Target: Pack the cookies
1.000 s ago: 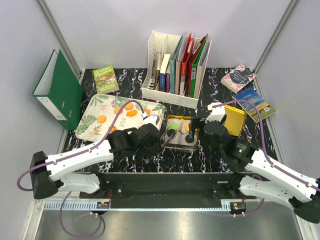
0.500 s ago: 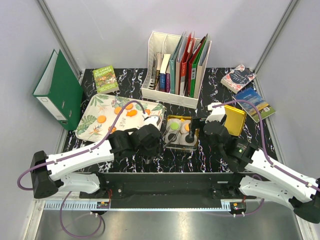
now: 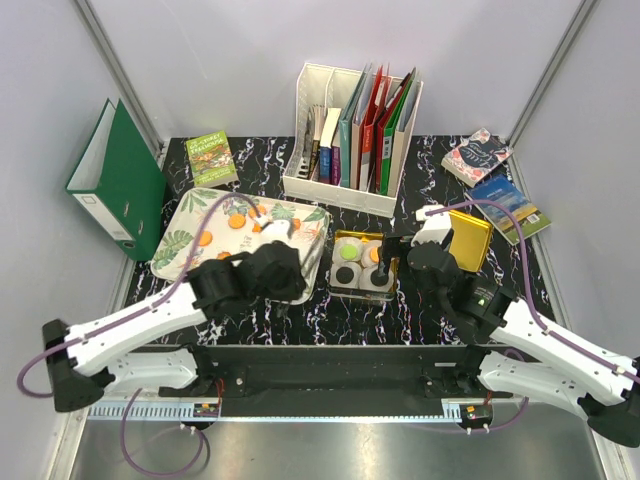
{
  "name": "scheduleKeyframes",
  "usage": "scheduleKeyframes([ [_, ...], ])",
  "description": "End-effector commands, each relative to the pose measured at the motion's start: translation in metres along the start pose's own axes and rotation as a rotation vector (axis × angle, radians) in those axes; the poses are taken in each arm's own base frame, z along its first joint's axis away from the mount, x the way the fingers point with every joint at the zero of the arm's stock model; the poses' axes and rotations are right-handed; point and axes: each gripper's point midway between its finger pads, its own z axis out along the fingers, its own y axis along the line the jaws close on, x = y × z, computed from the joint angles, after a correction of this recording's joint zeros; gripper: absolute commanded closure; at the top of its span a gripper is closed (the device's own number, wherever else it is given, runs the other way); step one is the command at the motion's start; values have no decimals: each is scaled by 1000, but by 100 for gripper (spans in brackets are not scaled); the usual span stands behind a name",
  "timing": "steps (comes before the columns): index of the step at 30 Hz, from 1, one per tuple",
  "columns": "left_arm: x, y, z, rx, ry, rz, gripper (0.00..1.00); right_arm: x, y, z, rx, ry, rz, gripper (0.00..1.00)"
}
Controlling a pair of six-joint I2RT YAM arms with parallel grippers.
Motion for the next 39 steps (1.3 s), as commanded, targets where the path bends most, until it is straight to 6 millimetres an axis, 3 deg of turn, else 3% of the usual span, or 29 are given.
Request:
scheduleKeyframes([
  [1,-47,46,-25,-100,-180,-98,69,-21,7,-6,-27,-50,45,0],
  [6,-59,104,-31,-234,-253,-183,69,-17,8,-4,-30,-40,45,0],
  [9,-55,127,-19,-300,-248,-204,68,-14,10,-2,-34,-31,41,0],
  [12,-44,142,5,-350,-189,-222,67,-12,13,0,-40,-23,41,0],
  [15,-36,148,30,-366,-135,-228,67,-11,14,1,-44,-21,40,0],
  [21,-42,152,60,-401,-107,-218,67,-6,17,5,-50,-13,37,0],
  [25,-48,153,72,-410,-100,-216,67,-4,17,6,-49,-10,37,0],
  [32,-37,176,96,-459,-39,-252,65,0,15,7,-41,-6,33,0],
  [39,-36,189,107,-463,-6,-276,64,1,15,7,-42,-4,30,0],
])
